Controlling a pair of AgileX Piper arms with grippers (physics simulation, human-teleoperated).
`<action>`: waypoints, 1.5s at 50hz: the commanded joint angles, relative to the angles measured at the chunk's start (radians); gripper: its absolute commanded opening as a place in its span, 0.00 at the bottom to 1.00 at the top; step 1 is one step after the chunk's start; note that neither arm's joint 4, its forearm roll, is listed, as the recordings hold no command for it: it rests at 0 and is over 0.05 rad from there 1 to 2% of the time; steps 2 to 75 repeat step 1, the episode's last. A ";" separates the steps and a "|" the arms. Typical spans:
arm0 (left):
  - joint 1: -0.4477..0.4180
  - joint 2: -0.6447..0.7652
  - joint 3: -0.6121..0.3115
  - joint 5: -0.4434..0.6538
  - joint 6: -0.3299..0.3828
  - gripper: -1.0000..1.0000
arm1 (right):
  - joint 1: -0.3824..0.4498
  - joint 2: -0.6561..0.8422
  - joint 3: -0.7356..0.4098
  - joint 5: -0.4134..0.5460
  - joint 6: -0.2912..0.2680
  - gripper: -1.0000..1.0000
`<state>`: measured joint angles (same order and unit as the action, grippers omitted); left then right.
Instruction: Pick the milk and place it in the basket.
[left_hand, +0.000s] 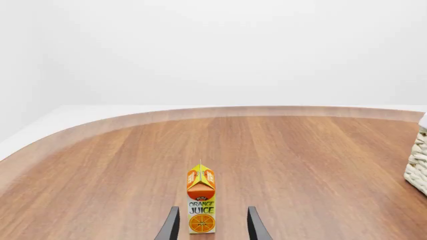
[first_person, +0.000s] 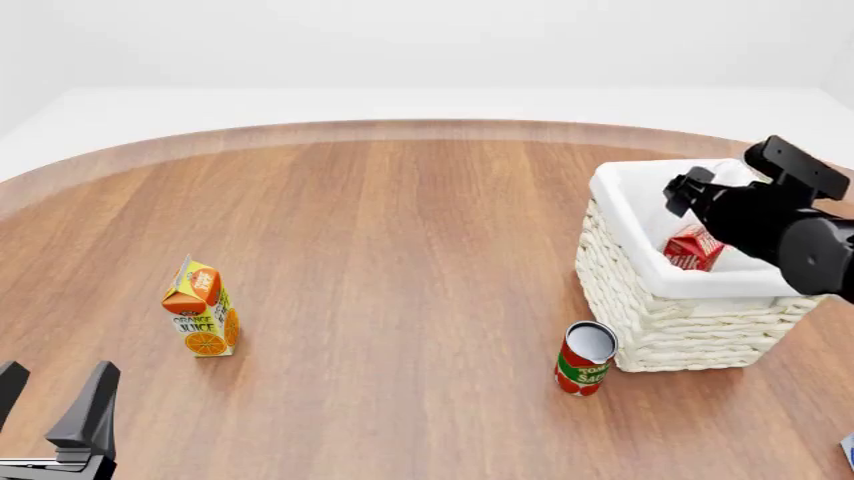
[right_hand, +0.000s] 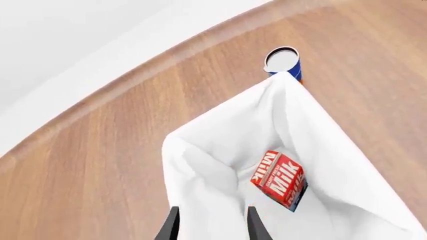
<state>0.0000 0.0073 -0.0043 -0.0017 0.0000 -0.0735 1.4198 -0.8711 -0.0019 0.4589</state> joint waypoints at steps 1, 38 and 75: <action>0.000 0.000 0.000 0.000 0.000 1.00 | 0.029 -0.082 0.037 0.047 -0.021 1.00; 0.000 0.000 0.000 0.000 0.000 1.00 | 0.029 -0.082 0.037 0.047 -0.021 1.00; 0.000 0.000 0.000 0.000 0.000 1.00 | 0.029 -0.082 0.037 0.047 -0.021 1.00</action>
